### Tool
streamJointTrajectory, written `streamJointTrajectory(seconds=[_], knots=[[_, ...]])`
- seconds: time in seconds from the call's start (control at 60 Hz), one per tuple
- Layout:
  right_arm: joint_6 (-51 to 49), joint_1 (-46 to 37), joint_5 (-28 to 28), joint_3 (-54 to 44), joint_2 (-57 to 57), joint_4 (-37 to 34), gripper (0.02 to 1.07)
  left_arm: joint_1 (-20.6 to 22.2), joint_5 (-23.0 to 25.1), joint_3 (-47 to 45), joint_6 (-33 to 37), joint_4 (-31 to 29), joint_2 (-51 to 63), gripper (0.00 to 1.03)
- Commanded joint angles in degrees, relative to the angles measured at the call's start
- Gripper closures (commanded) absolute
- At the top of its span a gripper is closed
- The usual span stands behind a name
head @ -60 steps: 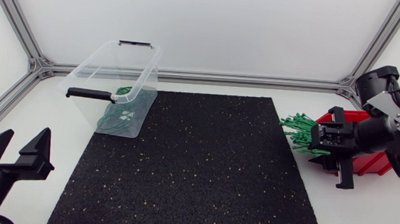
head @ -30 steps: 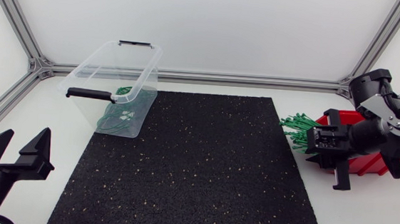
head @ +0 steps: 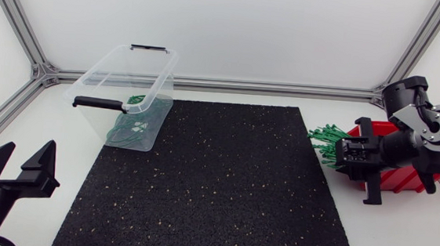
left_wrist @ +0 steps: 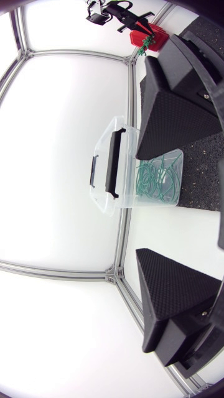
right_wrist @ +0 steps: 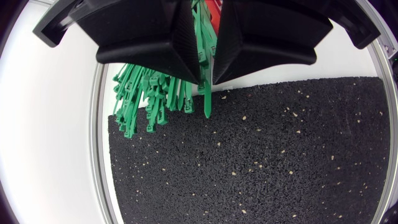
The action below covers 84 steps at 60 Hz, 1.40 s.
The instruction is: Take a green cable tie from the red box, thread the tail through the head to close it, then place it in the transparent bin on the left.
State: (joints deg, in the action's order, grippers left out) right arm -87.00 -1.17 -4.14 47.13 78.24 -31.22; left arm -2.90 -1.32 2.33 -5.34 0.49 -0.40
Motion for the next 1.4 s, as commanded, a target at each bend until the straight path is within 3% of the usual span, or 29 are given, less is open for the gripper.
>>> streamJointTrajectory(seconds=[0.0, 0.45, 0.767, 1.017, 1.383], knots=[[-1.7, -0.1, 0.6, -1.5, 0.9, 0.4, 0.85, 0.3, 0.4, -2.2, 0.9, -1.0, -0.2, 0.04], [-3.2, -2.0, 0.7, -0.9, 0.4, -0.9, 0.87, 0.3, 0.4, -2.2, 0.9, -1.0, -0.2, 0.04], [-2.6, -2.4, 0.1, 0.6, 0.0, -3.7, 0.94, 0.3, 0.4, -2.2, 0.9, -1.1, -0.2, 0.04], [0.1, -3.7, -5.1, 4.4, -0.5, -7.2, 1.01, 0.3, 0.4, -2.2, 0.9, -1.0, -0.2, 0.04], [0.2, -5.5, -6.8, 5.0, -2.0, -7.5, 1.01, 0.3, 0.4, -2.2, 0.9, -1.1, -0.2, 0.04]])
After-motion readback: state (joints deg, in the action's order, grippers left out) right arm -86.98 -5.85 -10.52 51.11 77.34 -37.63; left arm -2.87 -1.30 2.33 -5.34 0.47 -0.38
